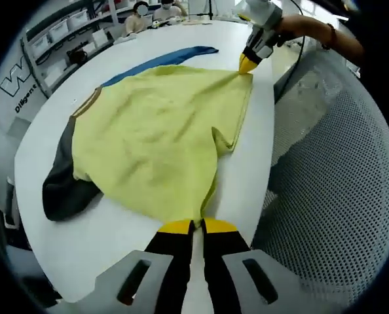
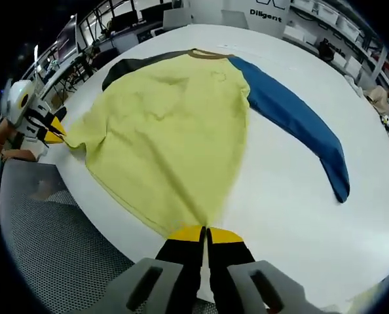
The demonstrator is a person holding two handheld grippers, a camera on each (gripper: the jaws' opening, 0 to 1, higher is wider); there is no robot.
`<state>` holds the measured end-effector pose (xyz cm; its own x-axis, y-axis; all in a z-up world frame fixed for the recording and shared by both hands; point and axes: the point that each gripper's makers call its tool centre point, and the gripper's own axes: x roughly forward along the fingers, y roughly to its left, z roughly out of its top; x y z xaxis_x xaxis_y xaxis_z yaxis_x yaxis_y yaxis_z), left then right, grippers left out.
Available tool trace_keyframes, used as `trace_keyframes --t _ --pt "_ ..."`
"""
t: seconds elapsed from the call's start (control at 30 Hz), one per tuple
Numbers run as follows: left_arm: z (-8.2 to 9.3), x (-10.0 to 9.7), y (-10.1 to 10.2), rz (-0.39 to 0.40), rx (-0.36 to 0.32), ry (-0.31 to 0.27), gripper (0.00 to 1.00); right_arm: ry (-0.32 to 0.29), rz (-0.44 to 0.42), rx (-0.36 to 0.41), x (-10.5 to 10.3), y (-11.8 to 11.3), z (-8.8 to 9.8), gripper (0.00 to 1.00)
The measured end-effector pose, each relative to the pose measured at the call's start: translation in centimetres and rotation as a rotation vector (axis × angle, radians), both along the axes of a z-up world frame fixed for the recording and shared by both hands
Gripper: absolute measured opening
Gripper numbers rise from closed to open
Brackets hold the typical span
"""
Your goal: Fold the garment on the visible template until the final outline fits inside the template.
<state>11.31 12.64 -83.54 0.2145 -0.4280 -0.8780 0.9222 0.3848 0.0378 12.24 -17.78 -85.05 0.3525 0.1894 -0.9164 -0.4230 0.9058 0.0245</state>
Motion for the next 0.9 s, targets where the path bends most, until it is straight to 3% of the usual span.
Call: trace_keyframes --t 0.33,0.57,0.9 --pt "-1.5 -0.9 2.9 0.011 0.078 0.018 0.03 0.038 0.013 -0.044 -1.0 -1.1 -0.4 0.0" --pt "-2.3 -2.1 3.4 -0.003 0.1 0.04 0.03 0.072 0.018 -0.048 -1.8 -1.3 -1.0 0.0" --pt "-2.8 -2.3 3.9 0.005 0.123 0.035 0.03 0.095 0.015 -0.035 -2.4 -1.2 -1.3 0.0"
